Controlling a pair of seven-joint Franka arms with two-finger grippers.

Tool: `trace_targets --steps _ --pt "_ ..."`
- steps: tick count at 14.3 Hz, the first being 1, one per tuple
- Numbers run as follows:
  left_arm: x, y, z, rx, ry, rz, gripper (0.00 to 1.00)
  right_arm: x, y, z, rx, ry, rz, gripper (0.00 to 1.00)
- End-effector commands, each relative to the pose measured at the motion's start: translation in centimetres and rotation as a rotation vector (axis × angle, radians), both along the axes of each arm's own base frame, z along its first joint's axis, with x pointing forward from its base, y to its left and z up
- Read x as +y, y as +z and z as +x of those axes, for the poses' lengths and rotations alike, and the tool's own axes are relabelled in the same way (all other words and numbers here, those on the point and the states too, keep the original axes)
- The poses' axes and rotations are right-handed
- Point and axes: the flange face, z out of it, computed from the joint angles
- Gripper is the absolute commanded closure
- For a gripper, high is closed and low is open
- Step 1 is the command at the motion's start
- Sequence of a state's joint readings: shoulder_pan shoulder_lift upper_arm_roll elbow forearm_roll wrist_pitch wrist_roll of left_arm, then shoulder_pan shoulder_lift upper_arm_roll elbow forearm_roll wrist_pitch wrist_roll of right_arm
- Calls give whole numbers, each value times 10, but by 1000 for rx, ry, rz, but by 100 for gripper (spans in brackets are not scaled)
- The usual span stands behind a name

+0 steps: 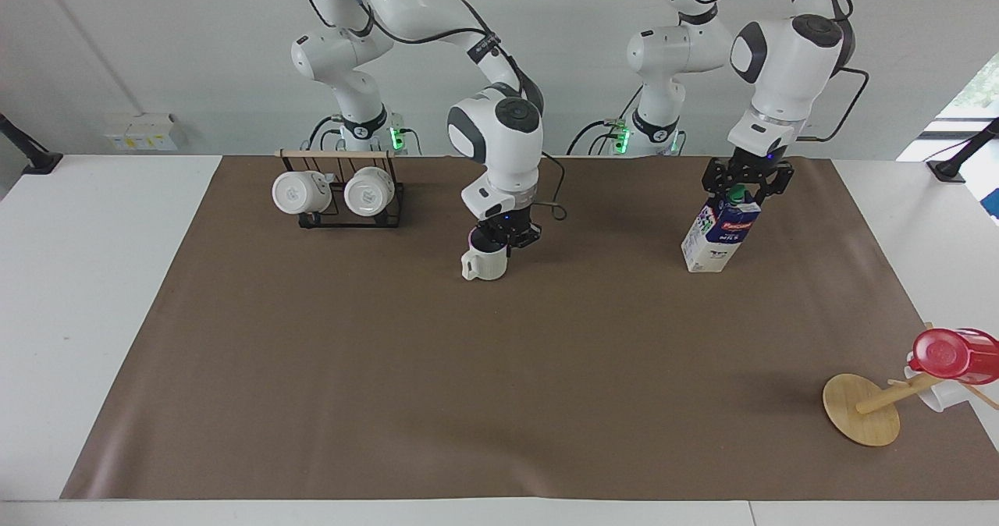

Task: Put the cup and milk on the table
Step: 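Carry the mug toward the table center with the right gripper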

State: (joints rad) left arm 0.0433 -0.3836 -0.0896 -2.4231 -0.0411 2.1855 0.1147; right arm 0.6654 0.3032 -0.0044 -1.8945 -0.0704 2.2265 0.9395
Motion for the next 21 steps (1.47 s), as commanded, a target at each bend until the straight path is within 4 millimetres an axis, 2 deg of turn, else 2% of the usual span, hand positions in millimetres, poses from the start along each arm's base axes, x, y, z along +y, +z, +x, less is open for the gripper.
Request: trace_targets --steps 1,4,5,6,7,8,10,12,15,17,19,21 --pt "3 -3 -2 -16 -14 2 26 -4 2 -4 -19 29 13 100" --pt "3 -2 -2 -15 -14 2 35 -4 2 -4 -18 34 14 100" --pt "3 -2 -2 -13 -14 2 37 -5 2 -2 -18 33 14 92" --pt "3 -2 -2 -12 -14 2 39 -6 2 -2 -18 35 14 48" --pt "3 -2 -2 -13 -20 3 41 -6 2 -2 -15 31 18 13" --pt "3 -1 -2 -12 -25 4 42 -6 2 -2 -15 33 18 0" --pt "4 4 0 -18 -27 4 44 -3 7 -1 -23 35 22 0" --pt "4 11 2 -15 -31 4 46 -5 23 6 -47 56 36 0" --pt "0 28 6 -4 -36 4 46 -43 69 25 -92 75 56 0" --pt "-7 38 7 1 -40 4 46 -63 94 29 -106 95 55 0" --pt "-16 54 9 -2 -19 1 46 -91 121 37 -118 90 50 0" --pt "-45 70 10 16 12 6 46 -120 145 47 -116 104 35 0"
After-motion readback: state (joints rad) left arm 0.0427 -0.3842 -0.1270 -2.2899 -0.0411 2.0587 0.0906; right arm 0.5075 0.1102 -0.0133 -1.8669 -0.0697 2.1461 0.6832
